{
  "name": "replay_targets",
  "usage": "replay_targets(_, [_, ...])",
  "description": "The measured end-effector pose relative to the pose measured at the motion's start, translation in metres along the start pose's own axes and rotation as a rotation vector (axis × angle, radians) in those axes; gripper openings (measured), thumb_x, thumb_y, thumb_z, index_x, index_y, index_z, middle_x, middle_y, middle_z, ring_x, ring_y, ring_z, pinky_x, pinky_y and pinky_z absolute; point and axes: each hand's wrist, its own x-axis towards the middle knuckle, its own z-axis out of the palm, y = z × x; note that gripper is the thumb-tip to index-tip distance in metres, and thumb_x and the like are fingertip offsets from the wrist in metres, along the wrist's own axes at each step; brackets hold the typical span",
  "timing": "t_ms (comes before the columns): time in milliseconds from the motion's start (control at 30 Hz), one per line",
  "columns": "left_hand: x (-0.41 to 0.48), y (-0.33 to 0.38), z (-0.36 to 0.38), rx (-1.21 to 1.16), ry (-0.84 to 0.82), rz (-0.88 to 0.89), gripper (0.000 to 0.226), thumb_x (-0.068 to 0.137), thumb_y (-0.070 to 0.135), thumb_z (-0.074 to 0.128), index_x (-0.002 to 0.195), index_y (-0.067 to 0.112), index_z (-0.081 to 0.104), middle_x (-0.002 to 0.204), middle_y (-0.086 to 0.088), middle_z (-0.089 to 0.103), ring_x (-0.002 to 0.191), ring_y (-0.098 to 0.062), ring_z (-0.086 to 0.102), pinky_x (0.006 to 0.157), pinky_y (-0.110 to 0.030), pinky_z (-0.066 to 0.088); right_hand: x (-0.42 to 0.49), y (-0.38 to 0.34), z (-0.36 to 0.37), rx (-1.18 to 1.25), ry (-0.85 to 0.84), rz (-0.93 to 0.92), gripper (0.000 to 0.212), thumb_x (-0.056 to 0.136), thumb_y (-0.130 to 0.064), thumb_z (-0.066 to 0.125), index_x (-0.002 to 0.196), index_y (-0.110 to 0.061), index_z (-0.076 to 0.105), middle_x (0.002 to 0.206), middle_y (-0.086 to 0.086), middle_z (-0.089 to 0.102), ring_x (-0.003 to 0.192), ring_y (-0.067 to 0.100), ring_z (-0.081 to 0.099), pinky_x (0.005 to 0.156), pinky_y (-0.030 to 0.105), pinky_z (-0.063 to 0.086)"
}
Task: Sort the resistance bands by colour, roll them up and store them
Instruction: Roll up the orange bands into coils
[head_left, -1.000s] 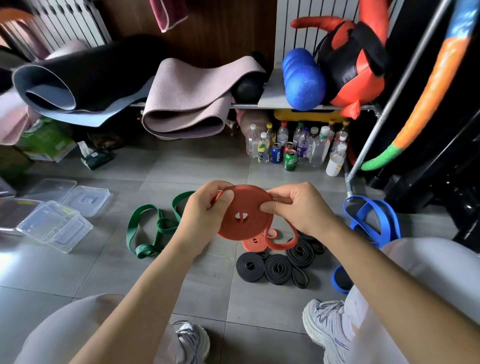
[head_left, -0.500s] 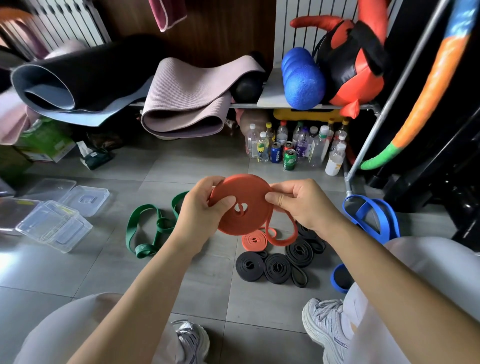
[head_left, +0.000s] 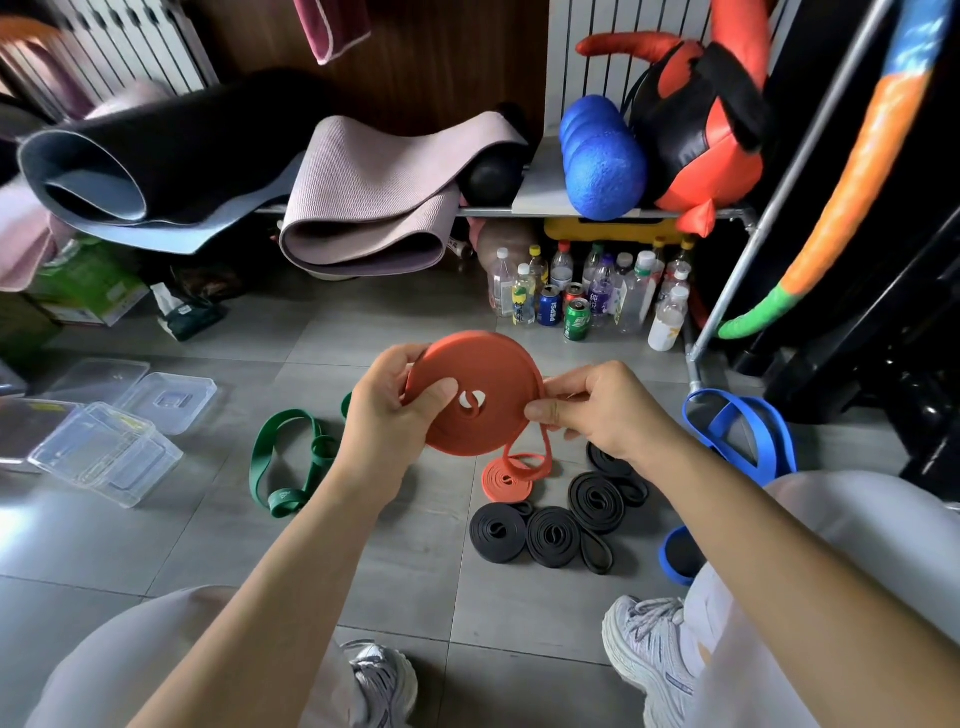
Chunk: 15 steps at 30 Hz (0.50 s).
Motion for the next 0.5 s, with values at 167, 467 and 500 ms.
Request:
replay_targets(167, [-0.0012,0.0019,-0.0004,-0.009,-0.009,0.004,0.026,0.086,0.004,0.062,0.099,0.026,0.057,0.101,-0.007,0.066,0.093,-0.030,0.065,0.081,-0.054,0.054,-0.0036,-0.0031,-0.0001,0.091,-0.015,-0.013,0.011,0.073,-0.014,0.075,0.079,-0.020,0.068,0.078,0.002,0.069,0.074,0.015,0.064,0.062,0.018,0.055])
replay_targets(467, [-0.0012,-0.0021,0.0037,-0.127,0.007,-0.056,0.022,0.086,0.003,0.061,0.099,0.021,0.057,0.100,-0.010,0.066,0.094,-0.033,0.064,0.079,-0.060,0.053,-0.0034,-0.0032,0.0003,0.133,0.012,-0.040,0.009,0.074,-0.011,0.075,0.075,-0.018,0.069,0.070,0.002,0.068,0.062,0.009,0.063,0.063,0.019,0.056])
replay_targets(500, [-0.0014,-0.0036,0.0049,-0.168,0.009,-0.085,0.021,0.087,0.003,0.061,0.099,0.020,0.057,0.098,-0.009,0.066,0.093,-0.031,0.064,0.079,-0.060,0.052,-0.0038,-0.0029,0.0005,0.140,0.017,-0.036,0.008,0.074,-0.010,0.075,0.076,-0.016,0.070,0.070,0.004,0.068,0.063,0.011,0.062,0.063,0.019,0.056])
